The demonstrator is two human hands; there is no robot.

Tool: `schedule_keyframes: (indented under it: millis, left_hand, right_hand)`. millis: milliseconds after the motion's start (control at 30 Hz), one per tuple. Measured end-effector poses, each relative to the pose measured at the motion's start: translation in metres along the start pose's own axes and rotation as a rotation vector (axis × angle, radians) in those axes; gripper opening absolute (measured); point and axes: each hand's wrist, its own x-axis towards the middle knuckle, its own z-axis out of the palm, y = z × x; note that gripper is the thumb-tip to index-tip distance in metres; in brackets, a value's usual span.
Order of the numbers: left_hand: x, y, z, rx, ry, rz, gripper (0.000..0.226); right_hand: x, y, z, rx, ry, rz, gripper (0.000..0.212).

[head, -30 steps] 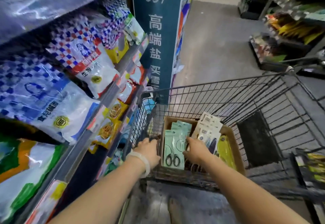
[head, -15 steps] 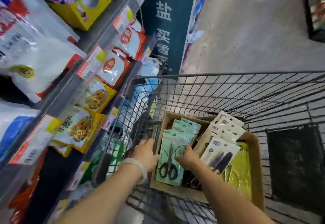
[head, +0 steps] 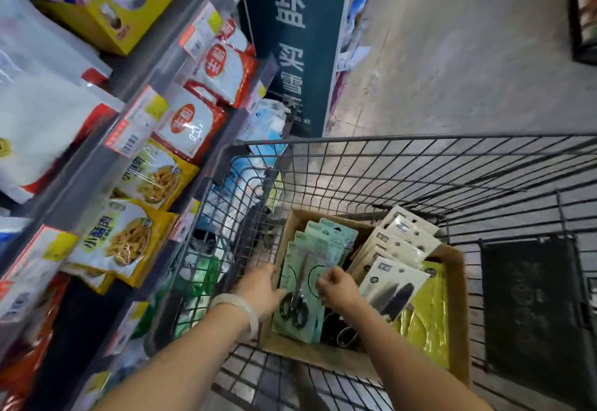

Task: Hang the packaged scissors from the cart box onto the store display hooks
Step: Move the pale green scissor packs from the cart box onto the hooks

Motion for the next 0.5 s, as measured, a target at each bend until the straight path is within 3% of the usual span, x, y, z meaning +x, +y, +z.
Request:
schedule_keyframes:
  millis: [133,200,300,367,433,500]
  left_hand:
    - [-0.010,0.007,-0.006,-0.090,0.032,0.015,0.057]
    - [-0.012,0.011,-0.012,-0.247,0.052,0.016,0.057]
    - [-0.009,0.014,-0.019,-0.594,0.040,-0.004,0.033]
    - [-0.006,0.014,-0.020,-0.710,0.067,-0.041,0.029]
    - [-0.003,0.009,-0.018,-0.701,0.102,-0.098,0.042]
    - [0.000,-0.001,-0.013,-0.677,0.121,-0.168,0.058]
  right_hand:
    - [-0.013,-0.028,-0.028,0.131,0.034,-0.118,0.016]
    - [-0.022,-0.048,-0.044,0.160,-0.002,-0.207,0.013]
    - [-0.031,-0.073,-0.057,0.269,-0.131,-0.282,0.013]
    - [-0.034,-0.080,-0.053,0.354,-0.136,-0.247,0.012]
    - [-0.026,-0.068,-0.040,0.365,-0.042,-0.141,0.011]
    - [-0.010,-0.036,-0.022,0.119,0.061,-0.002,0.023]
